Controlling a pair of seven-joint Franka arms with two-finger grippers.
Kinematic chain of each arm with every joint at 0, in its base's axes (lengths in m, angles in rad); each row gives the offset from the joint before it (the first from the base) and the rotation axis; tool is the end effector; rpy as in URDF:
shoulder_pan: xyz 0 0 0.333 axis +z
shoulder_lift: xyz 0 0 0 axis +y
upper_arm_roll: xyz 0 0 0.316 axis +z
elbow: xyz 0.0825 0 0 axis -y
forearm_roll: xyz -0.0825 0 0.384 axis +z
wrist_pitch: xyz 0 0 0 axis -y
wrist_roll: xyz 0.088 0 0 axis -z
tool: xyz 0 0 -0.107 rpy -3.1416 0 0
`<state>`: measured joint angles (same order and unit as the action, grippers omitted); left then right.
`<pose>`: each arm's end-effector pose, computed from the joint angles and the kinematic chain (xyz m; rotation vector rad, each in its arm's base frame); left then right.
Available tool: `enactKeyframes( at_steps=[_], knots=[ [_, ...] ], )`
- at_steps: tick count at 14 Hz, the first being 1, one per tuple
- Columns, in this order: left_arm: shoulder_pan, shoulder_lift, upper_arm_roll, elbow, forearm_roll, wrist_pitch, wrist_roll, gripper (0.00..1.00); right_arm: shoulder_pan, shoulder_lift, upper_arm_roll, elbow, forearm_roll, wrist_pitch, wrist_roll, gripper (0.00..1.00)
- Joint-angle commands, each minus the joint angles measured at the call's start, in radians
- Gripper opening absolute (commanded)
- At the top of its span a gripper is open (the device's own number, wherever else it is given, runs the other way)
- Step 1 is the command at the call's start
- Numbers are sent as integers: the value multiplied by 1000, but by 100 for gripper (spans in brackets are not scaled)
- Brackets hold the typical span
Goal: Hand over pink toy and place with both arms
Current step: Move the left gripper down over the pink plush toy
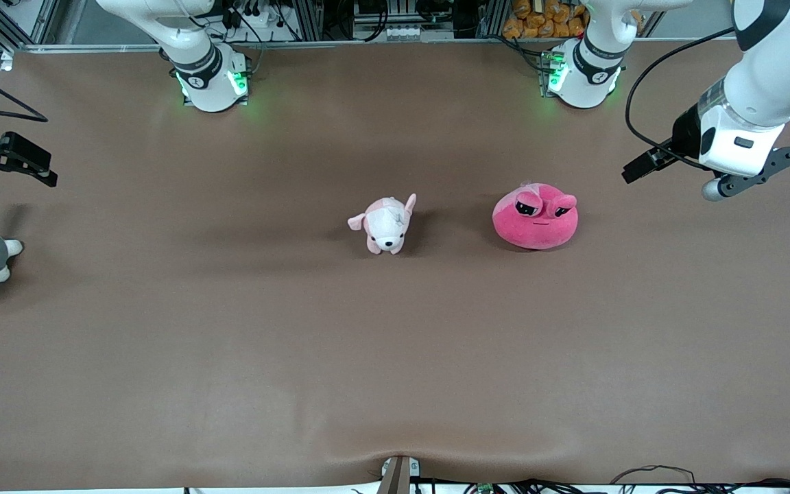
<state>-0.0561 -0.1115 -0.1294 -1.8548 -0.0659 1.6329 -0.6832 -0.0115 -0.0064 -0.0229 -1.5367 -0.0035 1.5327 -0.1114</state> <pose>0.5046 -0.1043 0.5552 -3.0351 -0.7864 0.1921 0.5487 -0.0193 0.6407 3.1357 0.1206 0.0034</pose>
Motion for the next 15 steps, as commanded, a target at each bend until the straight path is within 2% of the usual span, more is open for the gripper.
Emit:
enactKeyframes(
  at_steps=[1, 9, 15],
  knots=[
    [-5, 29, -30, -11, -12, 22, -117, 100, -4, 9, 3, 21, -1, -13, 7, 100],
    [-5, 145, -167, -12, -12, 131, -504, 100, -2, 9, 3, 21, 0, -14, 7, 100],
    [-8, 263, -242, -11, -38, 228, -773, 100, -2, 9, 3, 21, 0, -13, 7, 100]
  ],
)
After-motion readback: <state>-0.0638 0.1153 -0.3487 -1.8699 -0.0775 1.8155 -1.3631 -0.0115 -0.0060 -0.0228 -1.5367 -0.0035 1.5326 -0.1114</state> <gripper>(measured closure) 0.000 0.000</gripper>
